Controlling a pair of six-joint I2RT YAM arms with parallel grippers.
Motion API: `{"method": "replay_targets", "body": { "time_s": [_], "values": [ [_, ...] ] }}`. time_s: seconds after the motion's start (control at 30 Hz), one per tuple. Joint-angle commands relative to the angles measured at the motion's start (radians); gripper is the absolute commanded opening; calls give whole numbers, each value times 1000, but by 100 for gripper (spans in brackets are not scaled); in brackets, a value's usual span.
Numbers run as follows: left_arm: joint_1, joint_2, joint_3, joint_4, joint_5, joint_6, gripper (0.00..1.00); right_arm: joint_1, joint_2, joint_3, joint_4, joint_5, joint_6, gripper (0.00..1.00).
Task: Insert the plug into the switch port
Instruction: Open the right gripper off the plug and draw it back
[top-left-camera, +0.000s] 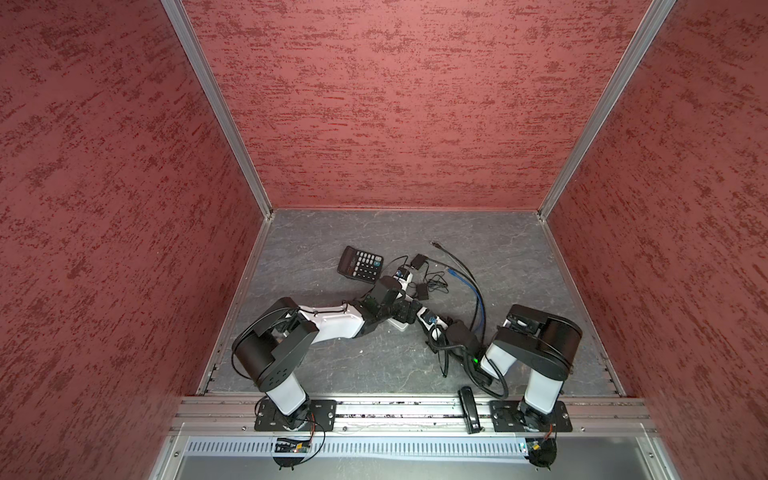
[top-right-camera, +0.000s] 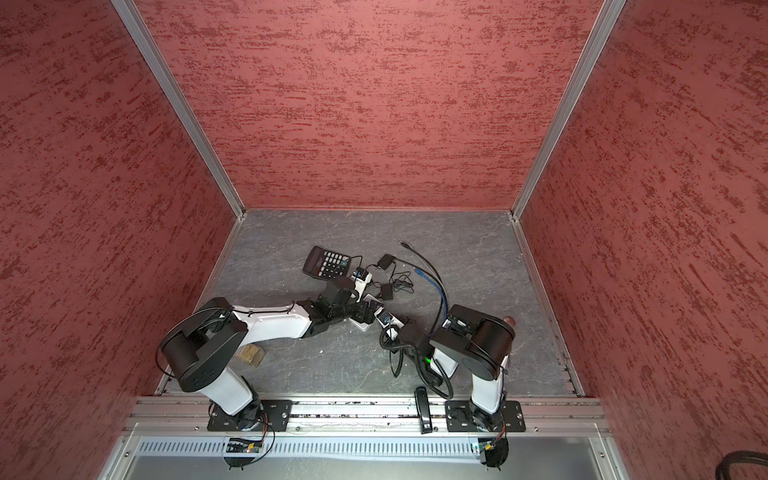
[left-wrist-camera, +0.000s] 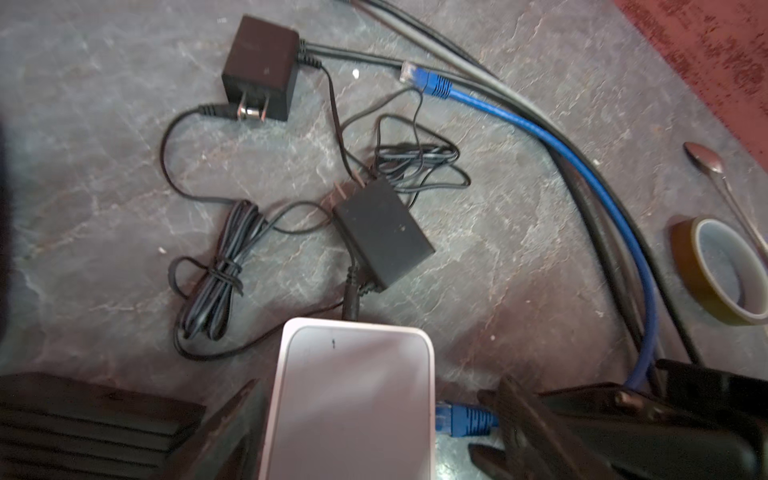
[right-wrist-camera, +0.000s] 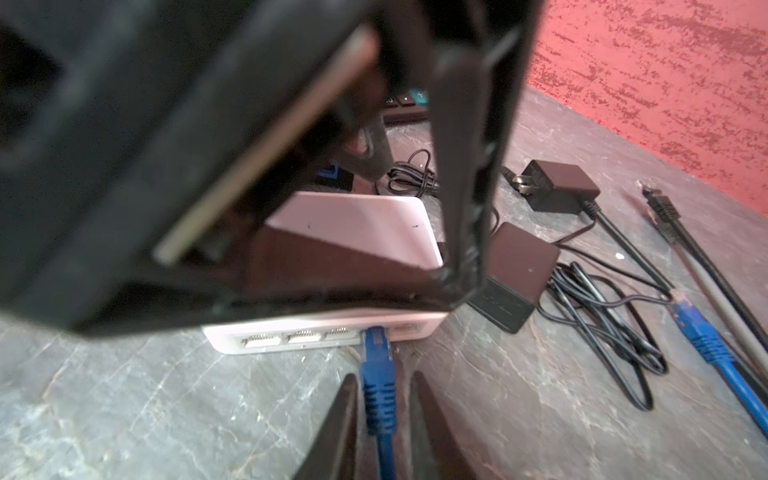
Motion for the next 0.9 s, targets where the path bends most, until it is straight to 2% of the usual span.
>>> {"method": "replay_targets", "body": {
  "time_s": [0.0,0.13,0.23,0.3,0.5,0.73,0.87],
  "values": [
    [10,-21,12,-12,6,15,87,-3,-6,-6,25,-2,10,32],
    [10,-38,5,-8,3,12,87,-3,-50,-20,22,15,22,41],
    [15,-68,-9,8,2,8,87,-5,-132,-16,-46,35,30,44],
    [15,-91,-22,27,-13,12,88,-11,-206,11,-153,26,44,45],
    [24,-142,-50,35,-91,17,89,-51,-401,179,-634,16,147,45],
    [-11,-203,-99,21,-99,87,89,-120,-511,341,-1108,108,381,42],
    [-48,-226,-116,3,-118,107,89,-148,-559,372,-1258,153,524,34]
  ]
}}
